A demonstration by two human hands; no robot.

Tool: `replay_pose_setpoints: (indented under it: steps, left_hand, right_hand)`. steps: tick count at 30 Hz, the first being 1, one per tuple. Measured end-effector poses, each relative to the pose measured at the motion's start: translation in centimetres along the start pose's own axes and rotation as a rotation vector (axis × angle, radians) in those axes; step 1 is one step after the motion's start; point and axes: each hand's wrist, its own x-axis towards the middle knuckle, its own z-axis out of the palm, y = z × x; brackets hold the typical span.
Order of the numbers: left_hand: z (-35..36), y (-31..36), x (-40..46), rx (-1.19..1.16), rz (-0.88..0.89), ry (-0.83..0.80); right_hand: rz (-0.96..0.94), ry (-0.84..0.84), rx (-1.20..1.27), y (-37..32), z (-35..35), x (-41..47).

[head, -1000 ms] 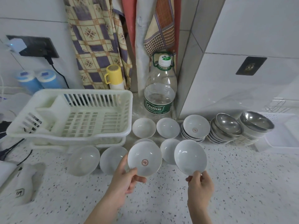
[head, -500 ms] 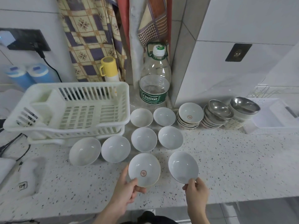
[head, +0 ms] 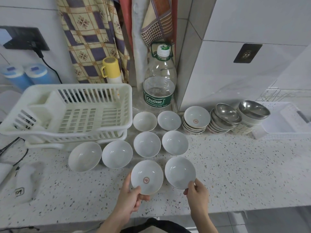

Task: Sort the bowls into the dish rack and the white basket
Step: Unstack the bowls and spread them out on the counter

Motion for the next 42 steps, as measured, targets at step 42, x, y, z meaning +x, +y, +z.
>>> replay_pose_setpoints:
  steps: [42]
  left_hand:
    - [0.5,-0.8,-0.9,-0.071,0.04,-0.011]
  right_hand:
    - [0.209,-0.133,0.311,-0.5,0.4,-2.6]
